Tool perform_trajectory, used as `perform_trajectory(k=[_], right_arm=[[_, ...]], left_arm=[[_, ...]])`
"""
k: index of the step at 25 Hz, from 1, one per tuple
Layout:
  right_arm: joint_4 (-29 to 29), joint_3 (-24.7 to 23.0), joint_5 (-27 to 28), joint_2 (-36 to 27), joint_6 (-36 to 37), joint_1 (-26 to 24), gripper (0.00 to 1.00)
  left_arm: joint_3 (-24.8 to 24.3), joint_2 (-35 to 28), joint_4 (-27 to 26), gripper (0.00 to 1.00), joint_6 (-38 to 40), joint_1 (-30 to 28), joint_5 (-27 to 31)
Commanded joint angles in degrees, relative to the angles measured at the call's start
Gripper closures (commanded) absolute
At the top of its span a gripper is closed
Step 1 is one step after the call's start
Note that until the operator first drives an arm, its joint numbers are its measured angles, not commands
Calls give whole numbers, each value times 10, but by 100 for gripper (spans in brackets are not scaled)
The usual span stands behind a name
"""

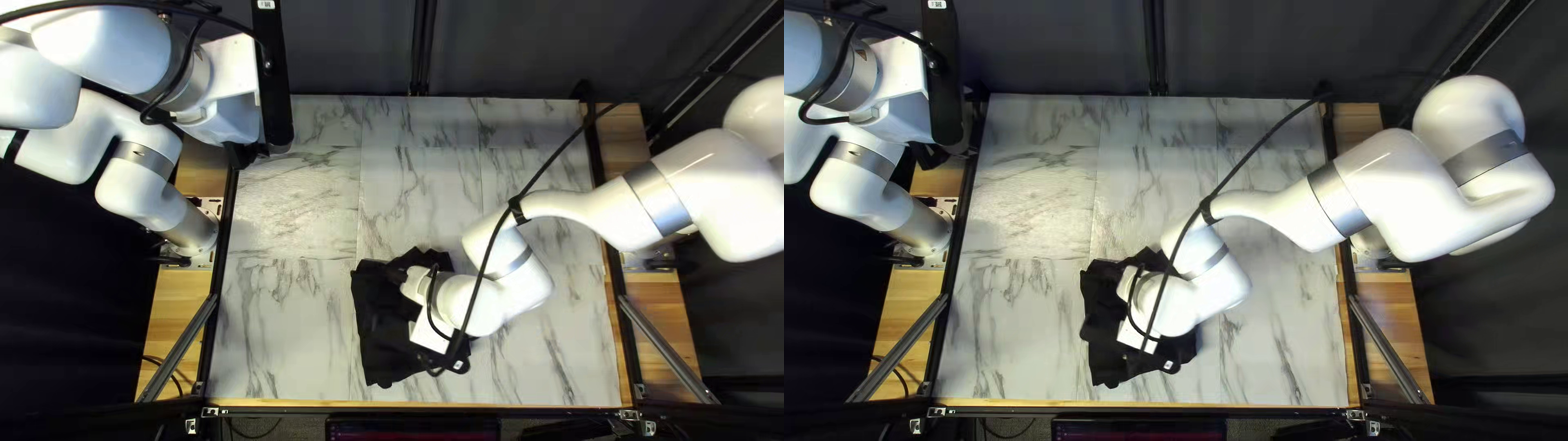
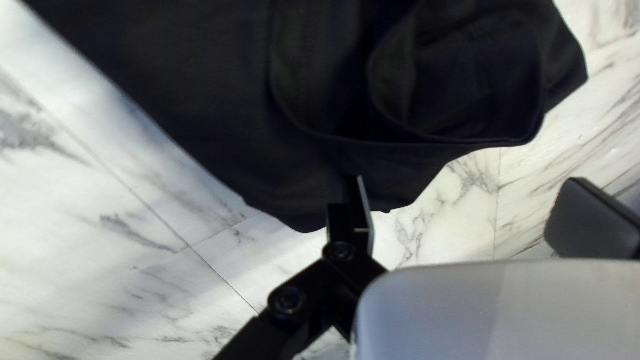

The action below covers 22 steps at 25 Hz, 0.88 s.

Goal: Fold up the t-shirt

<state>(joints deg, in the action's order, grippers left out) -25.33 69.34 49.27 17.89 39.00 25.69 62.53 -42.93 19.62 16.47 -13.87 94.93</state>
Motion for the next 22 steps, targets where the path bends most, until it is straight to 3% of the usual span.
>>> perform_trajectory(k=[1, 7, 14, 22], right_arm=[[1, -7, -7, -2, 6, 2, 0], [-2, -10, -8, -5, 11, 3, 0], [57, 99, 37, 54, 228, -1, 0], [95, 180, 145, 106, 345, 7, 0]], left_arm=[[0, 0, 0, 0, 0, 0, 0], [0, 0, 0, 0, 0, 0, 0], [0, 0, 0, 0, 0, 0, 0], [0, 0, 0, 0, 0, 0, 0]])
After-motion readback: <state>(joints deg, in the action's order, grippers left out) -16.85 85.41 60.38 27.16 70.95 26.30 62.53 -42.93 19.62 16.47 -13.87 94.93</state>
